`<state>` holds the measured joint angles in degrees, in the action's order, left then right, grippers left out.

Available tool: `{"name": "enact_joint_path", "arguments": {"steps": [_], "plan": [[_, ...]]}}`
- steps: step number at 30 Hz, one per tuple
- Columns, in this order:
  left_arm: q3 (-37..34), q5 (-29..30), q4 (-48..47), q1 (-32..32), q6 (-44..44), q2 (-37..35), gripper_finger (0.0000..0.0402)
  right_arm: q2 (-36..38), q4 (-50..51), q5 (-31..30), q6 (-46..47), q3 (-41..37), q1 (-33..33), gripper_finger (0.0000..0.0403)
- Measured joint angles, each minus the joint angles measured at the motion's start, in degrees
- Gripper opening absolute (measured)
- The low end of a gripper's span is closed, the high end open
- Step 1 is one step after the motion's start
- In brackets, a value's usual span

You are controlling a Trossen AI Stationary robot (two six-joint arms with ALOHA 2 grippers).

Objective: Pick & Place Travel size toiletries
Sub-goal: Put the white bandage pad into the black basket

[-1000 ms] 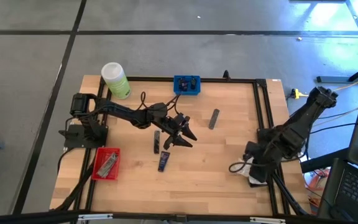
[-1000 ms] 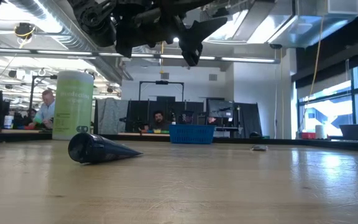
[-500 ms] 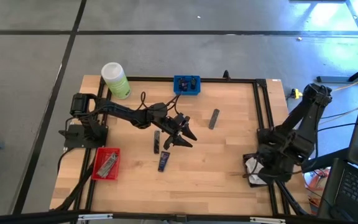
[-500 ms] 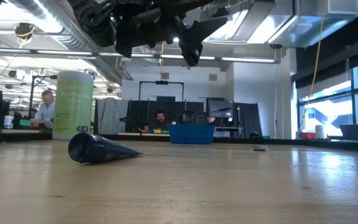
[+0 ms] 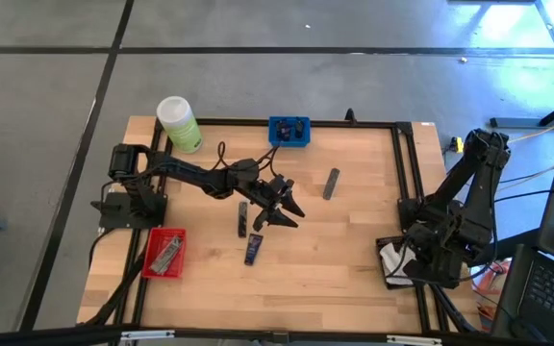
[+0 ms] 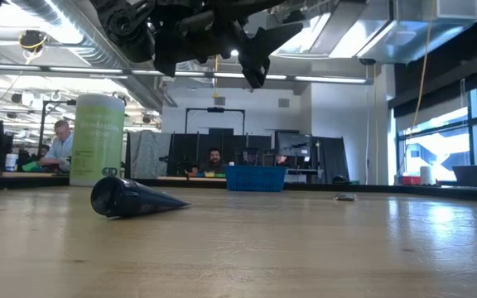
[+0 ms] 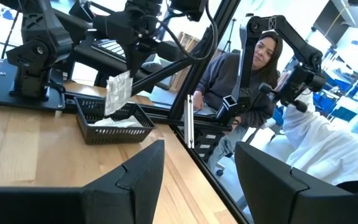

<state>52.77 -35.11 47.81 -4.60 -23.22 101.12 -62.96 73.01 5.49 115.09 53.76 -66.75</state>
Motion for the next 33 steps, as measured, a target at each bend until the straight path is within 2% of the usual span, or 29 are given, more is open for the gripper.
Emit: {"name": "enact_joint_path", "arguments": {"steps": [12,18,24,30,33], "plan": [[0.0,0.0,0.0,0.0,0.0,0.0,0.0194,-3.8,4.9,-8.2,-14.2,0.0,0.0,0.0000],[0.0,0.0,0.0,0.0,0.0,0.0,0.0194,-7.3,6.3,-13.4,-27.0,0.0,0.0,0.0000],[0.0,0.0,0.0,0.0,0.0,0.0,0.0194,-13.0,6.4,-14.3,-39.5,0.0,-0.1,0.0000],[0.0,0.0,0.0,0.0,0.0,0.0,0.0194,-17.6,5.3,-8.8,-38.3,0.0,-3.6,0.0000],[0.0,0.0,0.0,0.0,0.0,0.0,0.0194,-19.1,3.7,-10.7,-35.2,0.0,-6.4,0.0000]]}}
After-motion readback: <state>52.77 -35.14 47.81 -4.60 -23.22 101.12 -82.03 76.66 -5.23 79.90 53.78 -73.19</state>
